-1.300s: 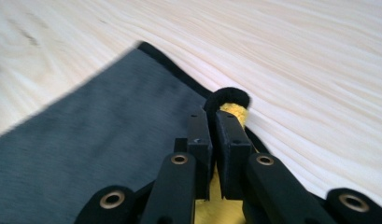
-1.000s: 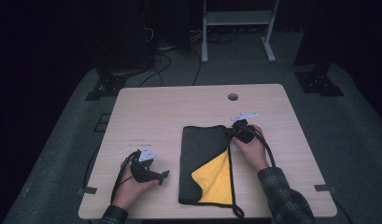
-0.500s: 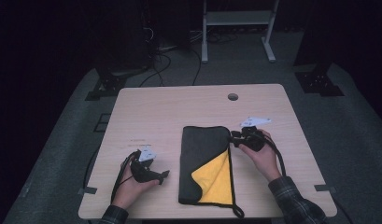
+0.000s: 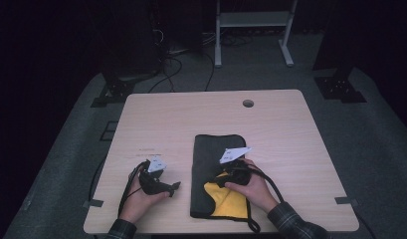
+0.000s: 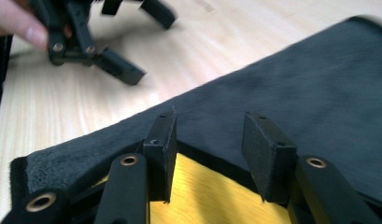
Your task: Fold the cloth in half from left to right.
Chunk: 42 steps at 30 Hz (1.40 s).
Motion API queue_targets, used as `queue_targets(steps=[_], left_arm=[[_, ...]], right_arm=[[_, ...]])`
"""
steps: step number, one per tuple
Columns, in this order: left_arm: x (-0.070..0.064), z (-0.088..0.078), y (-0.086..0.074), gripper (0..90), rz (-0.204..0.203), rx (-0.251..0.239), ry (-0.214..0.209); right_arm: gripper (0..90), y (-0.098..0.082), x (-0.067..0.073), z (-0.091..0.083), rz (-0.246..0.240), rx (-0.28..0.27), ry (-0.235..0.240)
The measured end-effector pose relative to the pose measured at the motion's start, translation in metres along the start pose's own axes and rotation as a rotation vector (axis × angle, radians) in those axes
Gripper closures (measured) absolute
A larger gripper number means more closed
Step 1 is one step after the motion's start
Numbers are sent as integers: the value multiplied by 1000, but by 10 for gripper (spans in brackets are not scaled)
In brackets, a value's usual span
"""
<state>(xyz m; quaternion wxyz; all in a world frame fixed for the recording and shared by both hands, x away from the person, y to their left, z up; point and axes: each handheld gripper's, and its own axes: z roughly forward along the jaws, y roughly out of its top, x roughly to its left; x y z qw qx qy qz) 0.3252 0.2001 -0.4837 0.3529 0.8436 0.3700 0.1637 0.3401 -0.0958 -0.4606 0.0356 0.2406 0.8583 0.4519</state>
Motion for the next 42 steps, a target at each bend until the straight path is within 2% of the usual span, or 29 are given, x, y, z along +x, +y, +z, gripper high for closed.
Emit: queue_targets(steps=[5, 6, 9, 10, 13, 14, 15, 17, 18, 24, 26, 28, 29, 34, 35, 36, 37, 38, 40, 42], left_arm=[[0, 0, 0, 0, 0, 0, 0], [0, 0, 0, 0, 0, 0, 0], [0, 0, 0, 0, 0, 0, 0], [0, 0, 0, 0, -3, 0, 0], [0, 0, 0, 0, -3, 0, 0], [0, 0, 0, 0, -4, 0, 0], [0, 0, 0, 0, -4, 0, 0], [0, 0, 0, 0, -2, 0, 0], [0, 0, 0, 0, 0, 0, 0], [0, 0, 0, 0, 0, 0, -1], [0, 0, 0, 0, -1, 0, -1], [0, 0, 0, 0, 0, 0, 0], [0, 0, 0, 0, 0, 0, 0], [0, 0, 0, 0, 1, 0, 0], [0, 0, 0, 0, 1, 0, 0], [0, 0, 0, 0, 0, 0, 0], [0, 0, 0, 0, 0, 0, 0], [0, 0, 0, 0, 0, -1, 0], [0, 0, 0, 0, 0, 0, -1], [0, 0, 0, 0, -1, -1, 0]], right_arm=[[523, -1, 11, 16, -24, 36, 33], [517, -2, 14, 21, -45, 61, 35], [514, -6, 16, 26, -63, 78, 31], [552, -7, 18, 25, -88, 77, 20], [569, -7, 21, 25, -106, 87, 5], [618, -8, 21, 25, -108, 85, 6], [618, -8, 21, 25, -108, 85, 6], [738, -8, 22, 23, -106, 92, 19], [827, -9, 23, 22, -115, 91, 15], [845, -8, 20, 17, -86, 86, 36], [847, -7, 19, 12, -75, 74, 38], [847, -7, 16, -1, -38, 42, 59], [847, -7, 16, -1, -38, 42, 59], [845, -13, 12, -35, 13, -12, 79], [845, -13, 12, -35, 13, -12, 79], [845, -19, 12, -46, 30, -15, 82], [845, -19, 12, -46, 30, -15, 82], [844, -27, 11, -56, 42, -8, 82], [843, -31, 12, -61, 48, -1, 79], [838, -46, 12, -77, 78, 5, 73]])
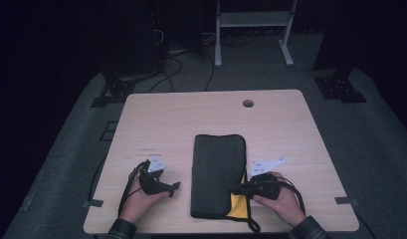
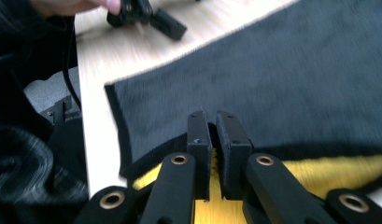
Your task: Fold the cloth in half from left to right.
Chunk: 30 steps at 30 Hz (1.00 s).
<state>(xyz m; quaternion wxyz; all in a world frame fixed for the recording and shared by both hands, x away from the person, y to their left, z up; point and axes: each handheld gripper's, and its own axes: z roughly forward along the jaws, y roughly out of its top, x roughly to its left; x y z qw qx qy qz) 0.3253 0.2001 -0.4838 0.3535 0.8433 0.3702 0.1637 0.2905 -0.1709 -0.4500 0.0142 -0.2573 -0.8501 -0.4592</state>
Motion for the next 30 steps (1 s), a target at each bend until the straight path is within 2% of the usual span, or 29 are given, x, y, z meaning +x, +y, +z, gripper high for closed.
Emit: queue_targets(steps=[5, 6, 7, 8, 10, 13, 14, 15, 16, 19, 20, 21, 22, 23, 24, 25, 27, 30], left_arm=[[0, 0, 0, 0, 0, 0, 0], [0, 0, 0, 0, 0, 0, 0], [0, 0, 0, 0, 0, 0, 0], [0, 0, 0, 0, 0, 0, 1], [0, 0, 0, 0, -1, 0, 1], [0, 0, 0, 0, -4, -1, 3], [0, 0, 0, 0, -3, 0, 4], [0, 0, 0, 0, -3, 0, 4], [0, 0, 0, 0, -3, -1, 4], [0, 0, 0, 0, -3, -1, 4], [0, 0, 0, 0, -3, -1, 4], [0, 0, 0, 0, -3, -1, 4], [0, 0, 0, 0, -3, -1, 4], [0, 0, 0, 0, -3, -1, 4], [0, 0, 0, 0, -3, 0, 4], [0, 0, 0, 0, -3, 0, 4], [0, 0, 0, 0, -3, -1, 4], [0, 0, 0, 0, -3, -1, 4]], right_arm=[[828, -18, 0, -16, 22, 11, -13], [815, -27, 1, -21, 22, 37, -29], [815, -27, 1, -21, 22, 37, -29], [761, -36, 2, -26, 32, 54, -36], [738, -40, 1, -29, 33, 60, -37], [701, -44, 3, -38, 33, 33, -41], [702, -40, 4, -44, 32, -7, -37], [702, -40, 4, -44, 32, -7, -37], [720, -36, 4, -45, 22, -36, -42], [742, -33, 4, -39, 15, -28, -48], [764, -32, 4, -28, 6, 4, -39], [764, -32, 4, -28, 6, 4, -39], [782, -34, 7, -19, -29, 61, -23], [782, -34, 7, -19, -29, 61, -23], [790, -38, 11, -13, -58, 114, -12], [790, -38, 11, -13, -58, 114, -12], [787, -43, 14, -11, -74, 151, 10], [785, -46, 15, -13, -105, 148, -2]])
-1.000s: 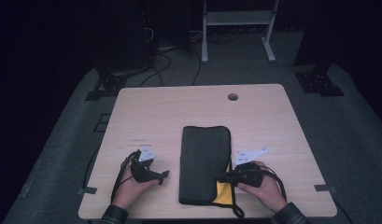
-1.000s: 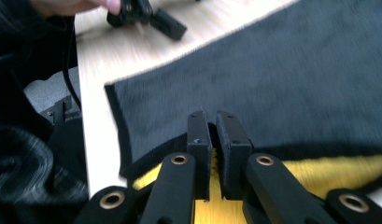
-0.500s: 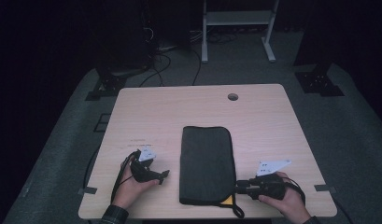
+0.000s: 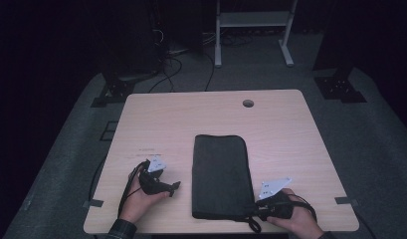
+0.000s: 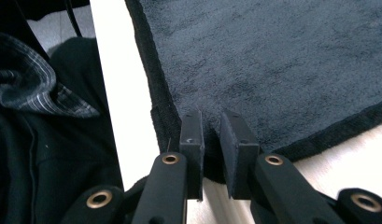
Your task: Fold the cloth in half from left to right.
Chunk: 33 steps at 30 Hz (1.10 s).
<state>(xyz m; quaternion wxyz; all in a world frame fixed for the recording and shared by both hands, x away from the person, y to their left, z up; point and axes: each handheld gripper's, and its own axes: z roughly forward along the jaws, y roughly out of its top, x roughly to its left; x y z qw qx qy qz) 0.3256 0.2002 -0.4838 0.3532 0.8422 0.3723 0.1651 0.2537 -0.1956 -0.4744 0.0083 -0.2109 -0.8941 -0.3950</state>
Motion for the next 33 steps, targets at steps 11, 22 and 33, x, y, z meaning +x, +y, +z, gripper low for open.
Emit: queue_targets(steps=[11, 22, 33], left_arm=[[-4, -10, 11, 225, 13, -80, -84], [8, 13, 60, 464, 29, -113, -110], [28, 53, 108, 453, 12, -108, -100]], right_arm=[[502, 6, -3, -8, -10, -65, -59], [437, 47, -79, -12, 87, -141, -240], [436, 71, -146, 6, 181, -139, -309]])
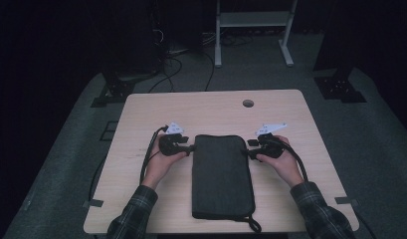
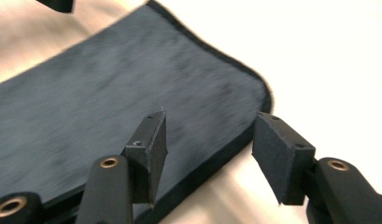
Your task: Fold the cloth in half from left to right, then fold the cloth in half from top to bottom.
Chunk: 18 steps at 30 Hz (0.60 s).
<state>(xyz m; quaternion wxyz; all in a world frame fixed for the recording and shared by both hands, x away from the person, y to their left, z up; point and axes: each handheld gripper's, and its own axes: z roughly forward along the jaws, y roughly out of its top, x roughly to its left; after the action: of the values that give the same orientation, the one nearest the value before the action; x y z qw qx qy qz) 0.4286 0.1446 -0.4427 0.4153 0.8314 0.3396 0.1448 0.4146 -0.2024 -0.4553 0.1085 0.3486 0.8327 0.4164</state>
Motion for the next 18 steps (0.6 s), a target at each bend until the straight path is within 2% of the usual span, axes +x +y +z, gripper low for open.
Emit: queue_targets(steps=[1, 2, 3, 4, 5, 6, 7, 12, 13, 16, 18], left_arm=[[1, 3, 2, 435, -6, -3, 6], [3, 6, 4, 435, -9, -7, 10], [9, 14, 9, 431, -18, -3, 14], [9, 14, 9, 430, -18, -3, 14], [13, 22, 11, 430, -25, 2, 17], [13, 22, 11, 430, -25, 2, 17], [18, 30, 13, 430, -34, 15, 21], [26, 43, 10, 442, -58, 37, 37], [27, 48, 7, 446, -55, 62, 42], [28, 52, 4, 450, -53, 84, 45], [28, 53, 3, 466, -58, 77, 41]], right_arm=[[439, 4, -8, 8, 14, -4, -14], [439, 4, -8, 8, 14, -4, -14], [442, 8, -16, 16, 34, -5, -25], [442, 8, -16, 16, 34, -5, -25], [448, 12, -24, 23, 53, -5, -30], [448, 12, -24, 23, 53, -5, -30], [456, 15, -30, 29, 62, 4, -45], [486, 20, -40, 40, 84, 16, -41], [489, 21, -40, 43, 71, 25, -37], [498, 21, -40, 47, 46, 46, -39], [506, 20, -39, 49, 34, 53, -41]])
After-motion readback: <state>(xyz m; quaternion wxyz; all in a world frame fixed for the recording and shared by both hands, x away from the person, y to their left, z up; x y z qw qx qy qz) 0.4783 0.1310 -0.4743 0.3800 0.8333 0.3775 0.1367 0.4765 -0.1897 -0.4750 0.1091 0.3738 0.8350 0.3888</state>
